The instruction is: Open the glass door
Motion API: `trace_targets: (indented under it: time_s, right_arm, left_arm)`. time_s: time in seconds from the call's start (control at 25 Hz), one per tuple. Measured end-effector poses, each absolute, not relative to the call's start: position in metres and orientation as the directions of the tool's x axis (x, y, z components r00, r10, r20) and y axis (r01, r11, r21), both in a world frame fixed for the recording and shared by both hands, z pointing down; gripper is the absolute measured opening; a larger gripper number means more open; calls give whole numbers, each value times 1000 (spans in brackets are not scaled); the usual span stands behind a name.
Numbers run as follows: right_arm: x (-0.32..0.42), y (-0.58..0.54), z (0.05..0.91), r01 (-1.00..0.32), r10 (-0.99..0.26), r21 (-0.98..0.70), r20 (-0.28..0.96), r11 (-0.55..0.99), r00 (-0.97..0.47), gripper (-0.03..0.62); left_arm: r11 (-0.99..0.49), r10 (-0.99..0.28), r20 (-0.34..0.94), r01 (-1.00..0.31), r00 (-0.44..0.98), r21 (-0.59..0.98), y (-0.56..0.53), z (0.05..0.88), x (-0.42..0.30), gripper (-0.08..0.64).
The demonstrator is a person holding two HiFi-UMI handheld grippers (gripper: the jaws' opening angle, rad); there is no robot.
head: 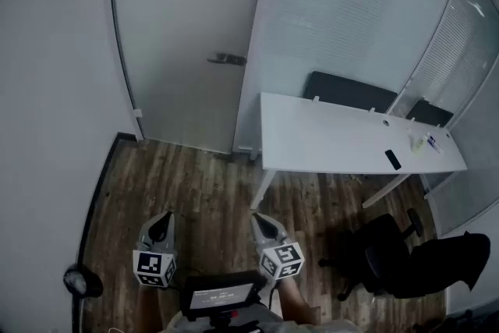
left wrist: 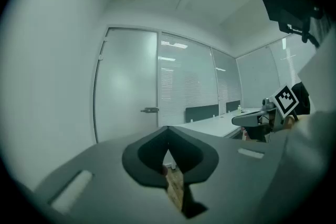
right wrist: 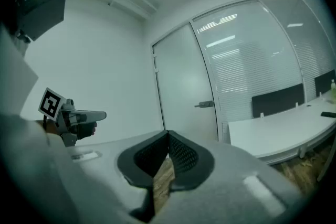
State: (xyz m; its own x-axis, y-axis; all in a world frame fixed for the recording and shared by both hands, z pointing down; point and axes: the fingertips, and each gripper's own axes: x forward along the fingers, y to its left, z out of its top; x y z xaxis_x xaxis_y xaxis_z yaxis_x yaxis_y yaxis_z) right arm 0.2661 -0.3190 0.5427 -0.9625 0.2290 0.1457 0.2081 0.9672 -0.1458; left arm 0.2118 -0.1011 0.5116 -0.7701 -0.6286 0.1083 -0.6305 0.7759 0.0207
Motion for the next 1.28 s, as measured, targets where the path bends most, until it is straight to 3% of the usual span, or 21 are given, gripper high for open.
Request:
trace_targets:
  time_s: [0.8, 1.28]
  right_arm:
    - [250, -272, 545, 218, 240, -160, 134, 963, -961, 2]
    - [175, -271, 556, 269, 293, -176, 127, 947, -948, 2]
  left_arm:
    - [774, -632, 93, -634, -770, 10, -63, 509, 196, 3]
    - [786, -616, 77, -618, -784, 1, -74, 507, 135, 3]
